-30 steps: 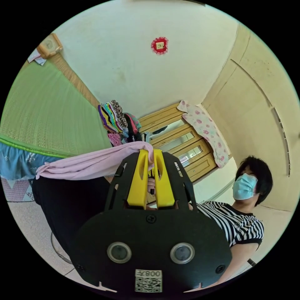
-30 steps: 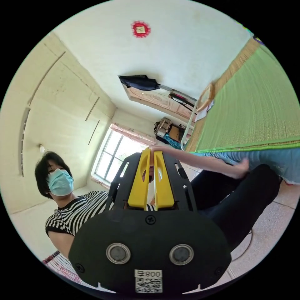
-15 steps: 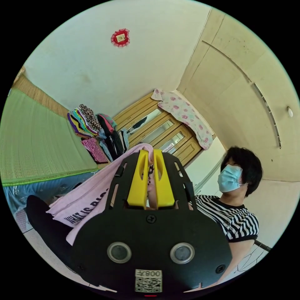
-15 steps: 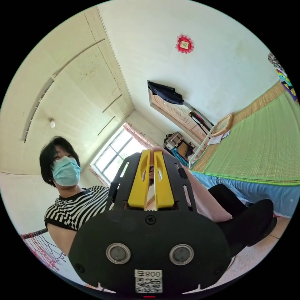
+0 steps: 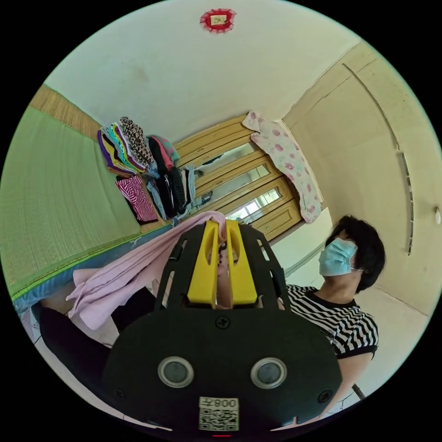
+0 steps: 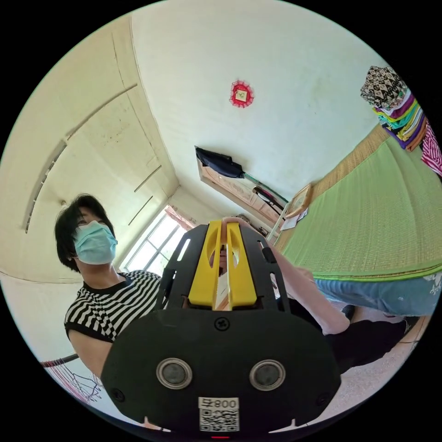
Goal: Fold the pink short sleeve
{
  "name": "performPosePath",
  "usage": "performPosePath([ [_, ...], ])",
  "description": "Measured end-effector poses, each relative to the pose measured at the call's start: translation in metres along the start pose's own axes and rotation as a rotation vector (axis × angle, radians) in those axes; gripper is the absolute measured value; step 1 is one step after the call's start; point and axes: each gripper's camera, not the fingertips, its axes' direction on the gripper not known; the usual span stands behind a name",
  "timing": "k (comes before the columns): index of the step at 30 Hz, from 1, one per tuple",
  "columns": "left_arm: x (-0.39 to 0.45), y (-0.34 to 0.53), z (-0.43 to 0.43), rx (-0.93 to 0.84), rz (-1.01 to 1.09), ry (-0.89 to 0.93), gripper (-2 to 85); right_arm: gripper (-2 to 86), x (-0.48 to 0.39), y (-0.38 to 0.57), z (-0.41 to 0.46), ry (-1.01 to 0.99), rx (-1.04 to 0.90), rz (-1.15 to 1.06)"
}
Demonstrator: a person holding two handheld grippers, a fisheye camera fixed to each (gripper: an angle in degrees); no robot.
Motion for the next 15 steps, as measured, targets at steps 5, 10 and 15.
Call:
performPosePath([
  [5, -0.055, -0.142, 0.027, -0.033, -0.086, 0.023, 3.0, 1.5, 0.143, -0.041, -0.051, 0.047, 0.028, 0.067],
  [10, -0.126, -0.297, 0.053, -0.022, -0.116, 0.096, 3.1, 1.6, 0.306, -0.128, -0.085, 0.104, 0.027, 0.113],
  [15, -0.168, -0.473, 0.078, 0.036, -0.129, 0.086, 3.1, 1.6, 0.492, -0.275, -0.107, 0.159, 0.005, 0.148],
])
